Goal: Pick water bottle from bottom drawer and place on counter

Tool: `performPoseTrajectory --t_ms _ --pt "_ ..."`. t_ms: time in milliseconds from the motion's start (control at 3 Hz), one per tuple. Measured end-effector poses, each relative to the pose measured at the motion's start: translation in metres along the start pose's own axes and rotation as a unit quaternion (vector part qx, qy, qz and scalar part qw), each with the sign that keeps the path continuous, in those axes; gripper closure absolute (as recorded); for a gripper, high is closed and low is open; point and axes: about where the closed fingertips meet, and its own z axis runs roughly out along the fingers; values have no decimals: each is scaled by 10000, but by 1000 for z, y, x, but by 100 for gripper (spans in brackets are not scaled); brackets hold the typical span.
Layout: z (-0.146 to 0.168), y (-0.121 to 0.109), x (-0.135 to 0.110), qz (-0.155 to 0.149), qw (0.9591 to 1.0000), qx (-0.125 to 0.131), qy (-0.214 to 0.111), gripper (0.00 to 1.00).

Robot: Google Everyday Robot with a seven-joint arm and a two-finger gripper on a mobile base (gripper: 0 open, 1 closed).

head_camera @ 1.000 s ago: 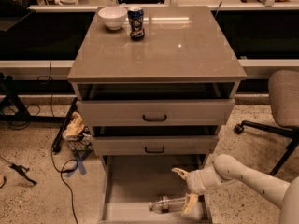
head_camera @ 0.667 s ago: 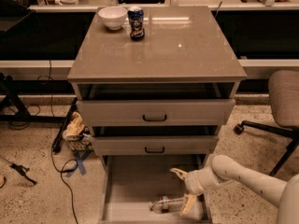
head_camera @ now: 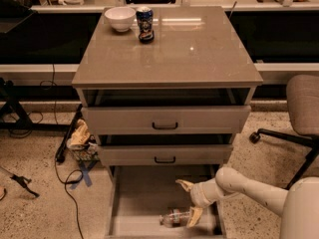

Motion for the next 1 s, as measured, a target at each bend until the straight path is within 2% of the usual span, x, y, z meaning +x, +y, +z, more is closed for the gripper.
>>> performPoseTrajectory --t_ms 1000 --pt "62 -10 63 -254 9995 78 147 0"
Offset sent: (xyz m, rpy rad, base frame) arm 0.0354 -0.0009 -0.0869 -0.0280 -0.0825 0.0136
